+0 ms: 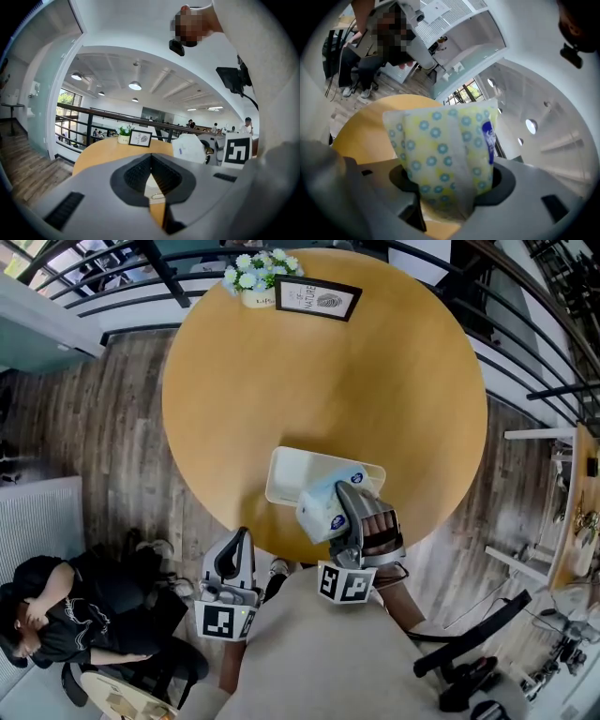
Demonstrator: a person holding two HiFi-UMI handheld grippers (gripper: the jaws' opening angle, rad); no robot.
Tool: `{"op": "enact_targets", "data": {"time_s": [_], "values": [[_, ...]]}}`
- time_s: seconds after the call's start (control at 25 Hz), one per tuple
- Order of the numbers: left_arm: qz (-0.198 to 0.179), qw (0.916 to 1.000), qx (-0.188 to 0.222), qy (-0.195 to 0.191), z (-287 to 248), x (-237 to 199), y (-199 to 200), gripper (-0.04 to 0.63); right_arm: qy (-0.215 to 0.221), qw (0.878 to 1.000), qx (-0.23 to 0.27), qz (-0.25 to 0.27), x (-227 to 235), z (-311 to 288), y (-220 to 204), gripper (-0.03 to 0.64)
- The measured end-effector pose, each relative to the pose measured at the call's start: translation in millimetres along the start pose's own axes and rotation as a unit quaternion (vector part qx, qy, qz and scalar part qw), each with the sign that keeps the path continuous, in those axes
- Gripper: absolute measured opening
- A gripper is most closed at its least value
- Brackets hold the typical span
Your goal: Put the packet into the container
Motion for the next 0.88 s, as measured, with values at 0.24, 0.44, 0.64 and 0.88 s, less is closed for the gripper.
{"op": "enact_targets", "data": {"time_s": [0.24,0.44,0.64,0.88], "values": [[0.003,0.9999,0.003,0.014,6.0,-2.6,-1.4,0.005,0.023,1.0,-0.004,0.001,-3.5,-7.9,-0.9,0.299],[0.004,0.9998,0.007,0.02,9.8,-2.3,-2.4,0.005,0.06,0.997,-0.043,-0.027,-14.4,-22.4,-3.6,0.299],[0.003,0.9996,0.009,0.028,12.4,-3.9,-1.0,0.005,0.099,0.992,-0.067,-0.029,-17.1,-37.6,3.1,0.299],[0.004,0.9991,0.012,0.041,18.8,-8.4,0.5,0.005,0.154,0.984,-0.089,-0.017,-29.0,-54.5,6.0,0.299]]}}
Point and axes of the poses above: the fingertips, and each gripper's own axes: z backward along the fingers, x to its right, y out of its top, the point moved 6 cm from there along z, backward along the fingers, and after that the axes turned 5 degrees about -x, right-handed, at the moved point
